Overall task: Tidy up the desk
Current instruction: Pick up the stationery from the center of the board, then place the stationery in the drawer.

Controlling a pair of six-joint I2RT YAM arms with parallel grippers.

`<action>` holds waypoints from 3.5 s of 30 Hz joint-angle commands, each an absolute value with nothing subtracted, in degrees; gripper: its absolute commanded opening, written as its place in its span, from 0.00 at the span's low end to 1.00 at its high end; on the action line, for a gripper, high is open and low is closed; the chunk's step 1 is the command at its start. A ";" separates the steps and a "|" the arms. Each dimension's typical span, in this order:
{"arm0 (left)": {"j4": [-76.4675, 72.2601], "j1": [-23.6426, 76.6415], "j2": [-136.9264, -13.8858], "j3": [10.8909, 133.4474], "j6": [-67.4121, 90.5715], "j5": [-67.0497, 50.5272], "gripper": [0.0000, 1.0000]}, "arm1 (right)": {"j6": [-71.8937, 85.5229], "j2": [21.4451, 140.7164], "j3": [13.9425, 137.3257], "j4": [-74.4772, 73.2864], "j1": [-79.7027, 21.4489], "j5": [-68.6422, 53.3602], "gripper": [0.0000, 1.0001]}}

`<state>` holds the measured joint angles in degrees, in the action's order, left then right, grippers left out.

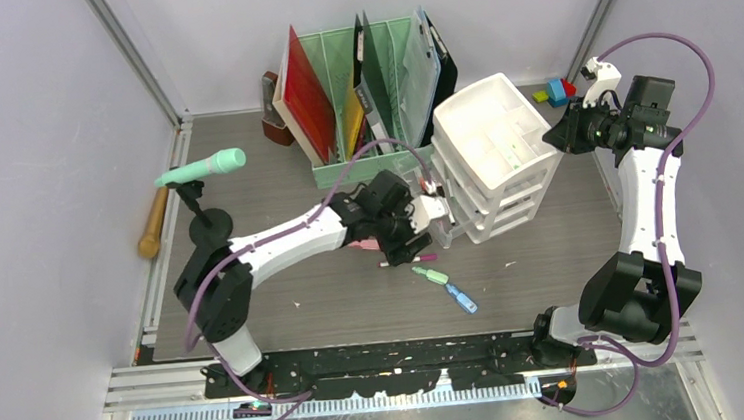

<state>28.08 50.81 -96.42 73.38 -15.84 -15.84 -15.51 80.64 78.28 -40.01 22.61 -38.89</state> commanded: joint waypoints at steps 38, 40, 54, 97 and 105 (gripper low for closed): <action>19.02 56.43 -106.37 63.89 -26.53 -1.15 0.34 | -15.07 87.27 74.14 -46.67 21.50 -30.85 0.01; 18.40 56.41 -105.91 62.80 -26.62 -0.65 0.34 | -15.03 87.28 74.17 -46.68 21.53 -30.85 0.01; 12.53 55.87 -100.46 56.13 -27.68 0.44 0.36 | -14.60 87.60 74.40 -46.89 21.45 -30.85 0.01; 40.82 47.84 -82.75 71.15 -25.50 -12.18 0.00 | -13.98 87.29 75.20 -47.19 20.98 -30.85 0.01; 40.44 45.45 -85.03 82.99 -13.39 -21.06 0.00 | -13.93 86.57 75.26 -47.28 20.76 -30.94 0.01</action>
